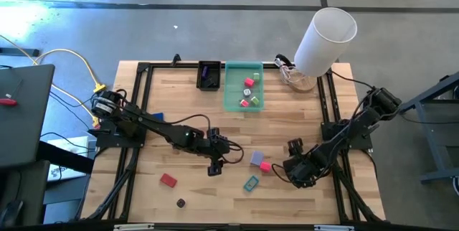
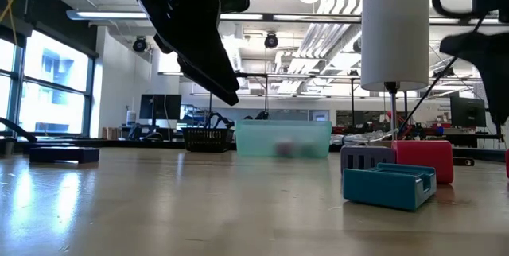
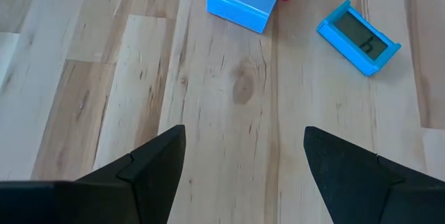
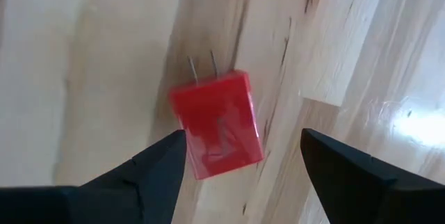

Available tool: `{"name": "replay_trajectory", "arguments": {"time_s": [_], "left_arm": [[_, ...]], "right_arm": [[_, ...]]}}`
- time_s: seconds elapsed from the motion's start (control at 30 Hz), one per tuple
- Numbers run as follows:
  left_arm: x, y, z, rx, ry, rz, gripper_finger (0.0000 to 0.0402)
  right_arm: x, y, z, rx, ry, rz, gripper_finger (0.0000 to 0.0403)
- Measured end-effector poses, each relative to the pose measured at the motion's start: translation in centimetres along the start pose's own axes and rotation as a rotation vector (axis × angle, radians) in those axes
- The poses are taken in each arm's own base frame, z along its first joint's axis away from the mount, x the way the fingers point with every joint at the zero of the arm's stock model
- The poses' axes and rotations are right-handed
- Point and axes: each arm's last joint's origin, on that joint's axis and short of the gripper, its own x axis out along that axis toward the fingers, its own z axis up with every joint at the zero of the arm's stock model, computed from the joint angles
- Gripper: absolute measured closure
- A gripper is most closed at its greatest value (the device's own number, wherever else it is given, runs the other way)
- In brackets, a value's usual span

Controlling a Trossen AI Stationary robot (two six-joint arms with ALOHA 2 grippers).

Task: Pick & Place Office items
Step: Put the red charger adapter into the green bin

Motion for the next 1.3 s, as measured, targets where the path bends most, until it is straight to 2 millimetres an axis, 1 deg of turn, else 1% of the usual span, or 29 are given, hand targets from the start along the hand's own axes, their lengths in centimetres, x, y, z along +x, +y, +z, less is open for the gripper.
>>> {"name": "replay_trajectory", "arguments": {"time_s": [0.13, 0.27, 0.57, 0.83, 1.0, 1.07, 1.2, 1.3], "left_arm": [[0.0, 0.0, 0.0, -0.001, 0.0, 0.0, 0.0119], [0.0, 0.0, 0.0, -0.001, 0.0, 0.0, 0.0119], [0.0, 0.0, 0.0, -0.004, 0.0, 0.0, 0.0119], [0.0, 0.0, 0.0, -0.003, 0.0, 0.0, 0.0119], [0.0, 0.0, 0.0, -0.003, 0.0, 0.0, 0.0119], [0.0, 0.0, 0.0, -0.003, 0.0, 0.0, 0.0119], [0.0, 0.0, 0.0, -0.003, 0.0, 0.0, 0.0119], [0.0, 0.0, 0.0, -0.003, 0.0, 0.0, 0.0119]], "right_arm": [[1.4, 0.0, -0.6, 0.008, -0.032, 0.012, 0.0133], [1.8, 0.0, -0.8, 0.011, -0.038, 0.02, 0.0133], [1.8, 0.1, -0.6, -0.04, -0.051, 0.023, 0.0133], [0.8, 0.3, 0.3, -0.055, -0.066, 0.032, 0.0133], [0.7, 0.2, 0.2, -0.06, -0.047, 0.025, 0.0133], [0.7, 0.3, 0.2, -0.041, -0.051, 0.029, 0.0133], [0.6, 0.4, 0.4, 0.089, -0.049, 0.084, 0.0133], [0.6, 0.5, 0.3, 0.104, -0.039, 0.104, 0.0133]]}}
